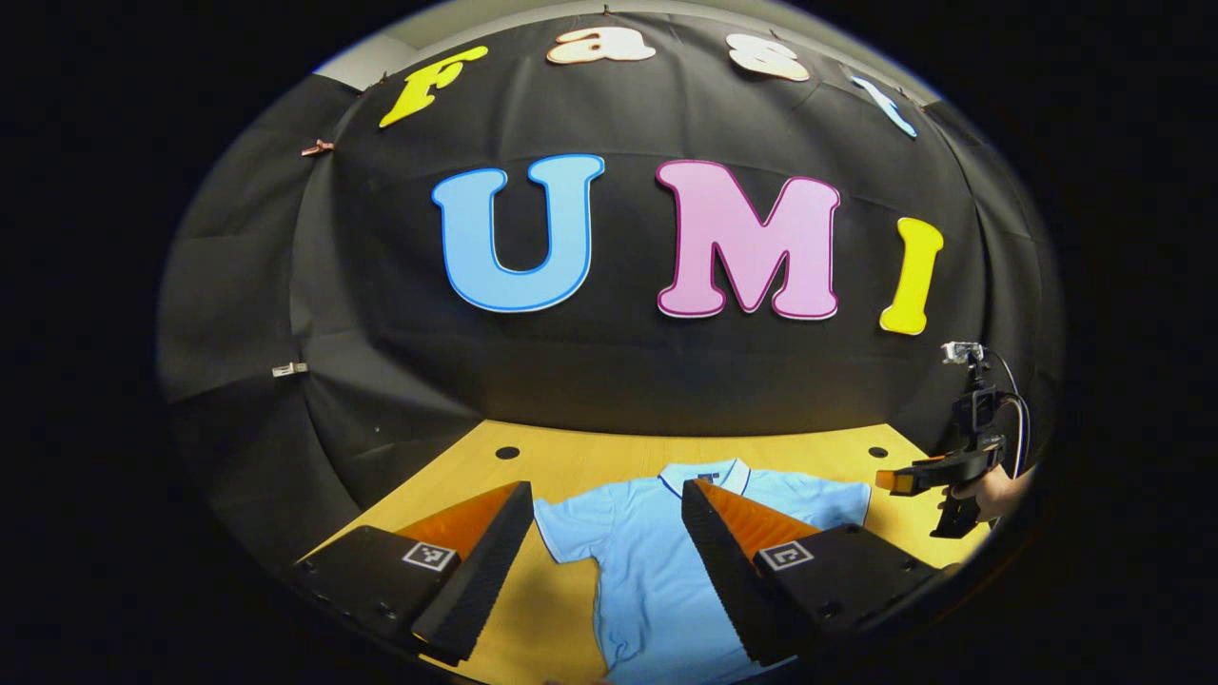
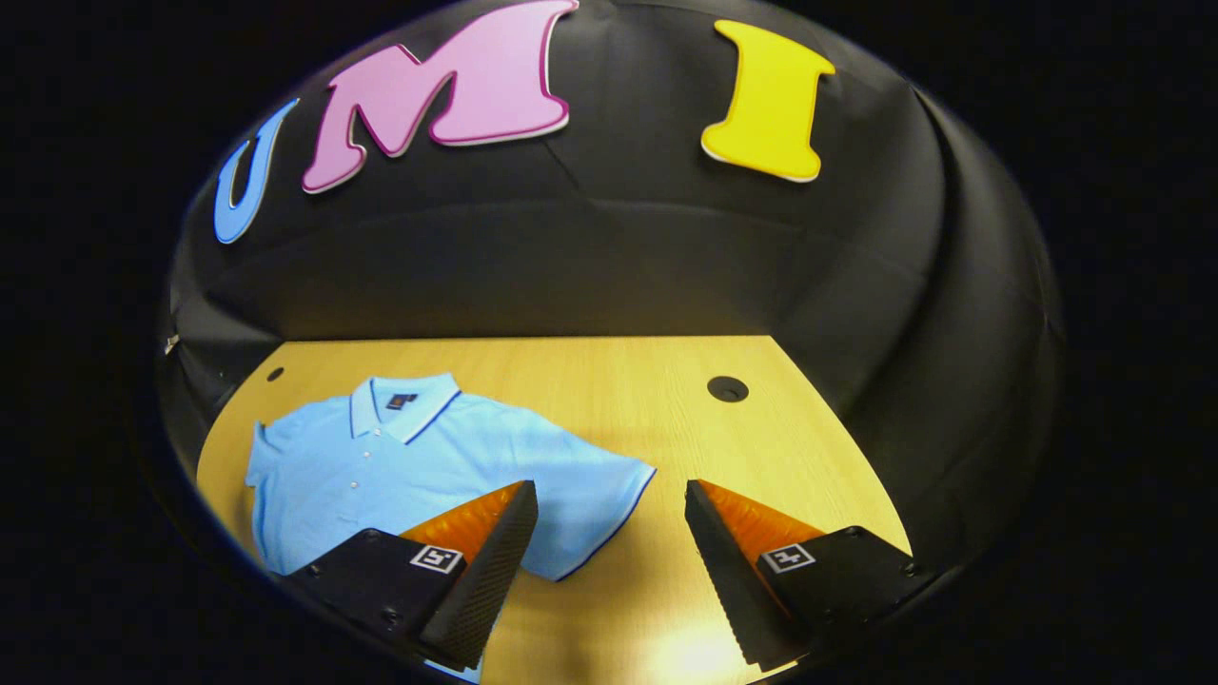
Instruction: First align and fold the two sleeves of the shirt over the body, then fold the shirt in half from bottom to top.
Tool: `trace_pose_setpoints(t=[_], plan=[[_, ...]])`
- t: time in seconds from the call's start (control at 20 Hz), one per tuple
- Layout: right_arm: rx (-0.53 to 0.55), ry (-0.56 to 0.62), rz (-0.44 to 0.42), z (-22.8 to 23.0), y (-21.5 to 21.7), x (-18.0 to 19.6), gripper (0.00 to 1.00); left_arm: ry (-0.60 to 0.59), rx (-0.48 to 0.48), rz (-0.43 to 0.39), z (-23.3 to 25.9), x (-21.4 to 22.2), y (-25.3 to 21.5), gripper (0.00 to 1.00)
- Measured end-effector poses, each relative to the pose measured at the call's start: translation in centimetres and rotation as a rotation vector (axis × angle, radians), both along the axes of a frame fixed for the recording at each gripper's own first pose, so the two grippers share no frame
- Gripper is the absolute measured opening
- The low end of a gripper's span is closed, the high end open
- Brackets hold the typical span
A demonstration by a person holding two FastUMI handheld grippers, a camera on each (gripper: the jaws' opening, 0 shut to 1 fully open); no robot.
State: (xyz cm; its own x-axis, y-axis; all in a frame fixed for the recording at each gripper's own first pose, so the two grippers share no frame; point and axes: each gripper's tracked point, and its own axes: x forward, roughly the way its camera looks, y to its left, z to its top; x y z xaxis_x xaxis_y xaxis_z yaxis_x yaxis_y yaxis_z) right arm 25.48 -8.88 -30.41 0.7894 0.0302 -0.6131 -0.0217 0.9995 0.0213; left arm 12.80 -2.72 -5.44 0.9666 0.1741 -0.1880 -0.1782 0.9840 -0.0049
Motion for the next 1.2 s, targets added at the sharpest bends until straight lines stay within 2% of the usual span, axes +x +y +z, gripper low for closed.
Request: trace_pose_setpoints(t=[0.3, 0.55, 0.7, 0.95, 1.05, 1.1, 1.2], plan=[[-0.011, 0.062, 0.009, -3.9, -0.6, 3.9, 0.97, 0.052, -0.007, -0.012, -1.8, 1.0, -1.4, 1.0], [0.041, 0.157, -0.07, -7.7, -1.8, 5.6, 0.97, 0.086, -0.081, -0.015, -3.1, 2.0, -2.3, 1.0], [0.042, 0.205, -0.1, -9.8, -2.6, 5.5, 0.98, 0.08, -0.061, -0.013, -3.0, 2.1, -2.6, 1.0], [0.028, 0.171, -0.083, -9.4, -2.2, 6.2, 0.95, 0.09, -0.067, -0.027, -3.7, 2.4, -3.1, 1.0], [0.036, 0.164, -0.06, -9.4, -1.4, 6.4, 0.72, 0.09, -0.069, -0.027, -3.8, 2.2, -3.0, 1.0], [0.04, 0.162, -0.039, -9.5, -0.8, 6.4, 0.51, 0.09, -0.071, -0.028, -3.9, 2.2, -2.9, 1.0], [0.026, 0.155, -0.025, -9.3, -0.3, 6.5, 0.17, 0.09, -0.073, -0.031, -4.2, 2.0, -2.7, 1.0]])
